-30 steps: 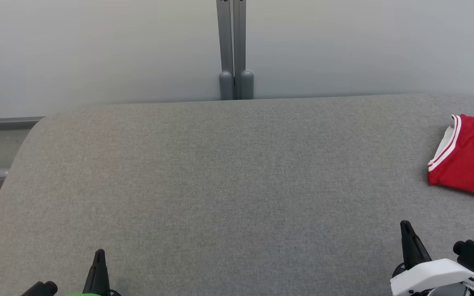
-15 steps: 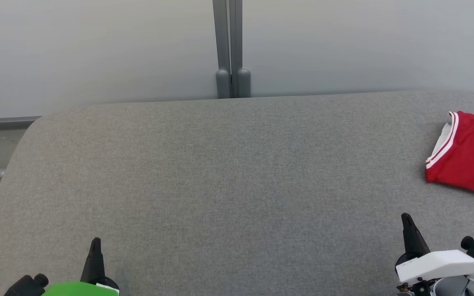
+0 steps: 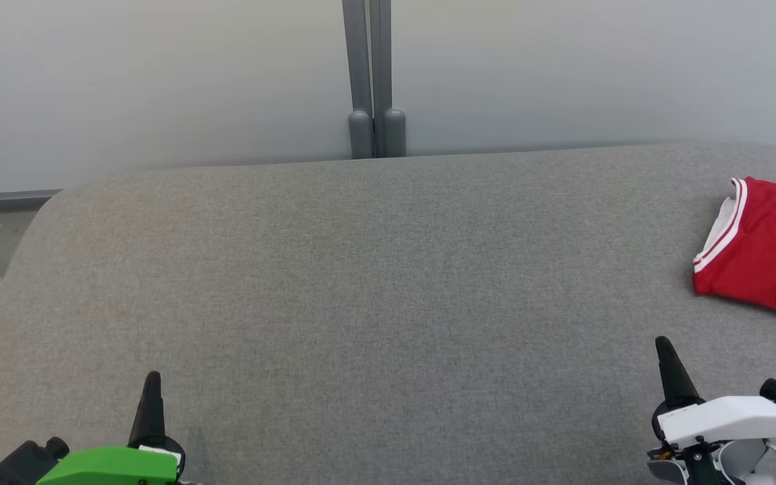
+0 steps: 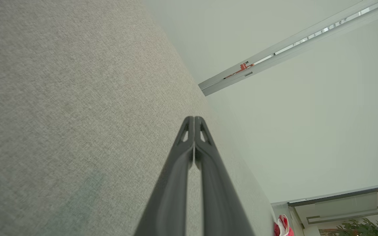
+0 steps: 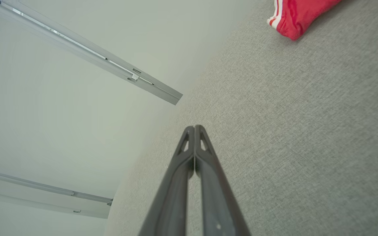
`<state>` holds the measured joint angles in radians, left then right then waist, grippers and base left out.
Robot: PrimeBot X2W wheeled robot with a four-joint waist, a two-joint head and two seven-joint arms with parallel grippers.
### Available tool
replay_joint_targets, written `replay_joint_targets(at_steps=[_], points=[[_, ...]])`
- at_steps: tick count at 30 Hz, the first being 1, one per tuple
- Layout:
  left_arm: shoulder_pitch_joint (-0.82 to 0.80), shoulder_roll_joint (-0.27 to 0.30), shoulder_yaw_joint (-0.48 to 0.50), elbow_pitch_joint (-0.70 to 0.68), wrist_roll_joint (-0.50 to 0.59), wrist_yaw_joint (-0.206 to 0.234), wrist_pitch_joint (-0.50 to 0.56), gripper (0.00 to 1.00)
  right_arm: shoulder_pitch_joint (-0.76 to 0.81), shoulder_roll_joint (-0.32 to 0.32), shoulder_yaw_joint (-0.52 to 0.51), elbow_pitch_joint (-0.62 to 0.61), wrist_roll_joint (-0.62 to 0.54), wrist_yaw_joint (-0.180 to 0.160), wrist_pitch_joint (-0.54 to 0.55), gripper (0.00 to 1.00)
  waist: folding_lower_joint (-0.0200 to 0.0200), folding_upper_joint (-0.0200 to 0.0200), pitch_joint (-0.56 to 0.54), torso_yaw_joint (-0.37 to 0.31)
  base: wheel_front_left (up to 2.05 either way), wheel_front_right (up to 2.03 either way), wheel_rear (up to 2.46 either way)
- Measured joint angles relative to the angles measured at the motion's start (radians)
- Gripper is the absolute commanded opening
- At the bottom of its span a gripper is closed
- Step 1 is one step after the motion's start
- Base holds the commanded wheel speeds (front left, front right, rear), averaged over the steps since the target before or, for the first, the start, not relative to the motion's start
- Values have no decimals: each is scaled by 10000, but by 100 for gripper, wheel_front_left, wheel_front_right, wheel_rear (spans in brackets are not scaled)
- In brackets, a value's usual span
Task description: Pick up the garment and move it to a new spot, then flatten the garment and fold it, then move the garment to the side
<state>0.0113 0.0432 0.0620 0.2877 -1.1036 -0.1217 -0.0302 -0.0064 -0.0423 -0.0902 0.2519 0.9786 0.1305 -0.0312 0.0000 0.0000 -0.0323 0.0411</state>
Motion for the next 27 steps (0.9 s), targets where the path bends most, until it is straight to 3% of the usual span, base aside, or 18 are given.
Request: replay_joint_targets(at_steps=[27], points=[[-496,8,240,-203,-2336,-15,660,0,-425,-21,-111,-15,2936,-2,669,0,0,0,141,-164,0,0,0]])
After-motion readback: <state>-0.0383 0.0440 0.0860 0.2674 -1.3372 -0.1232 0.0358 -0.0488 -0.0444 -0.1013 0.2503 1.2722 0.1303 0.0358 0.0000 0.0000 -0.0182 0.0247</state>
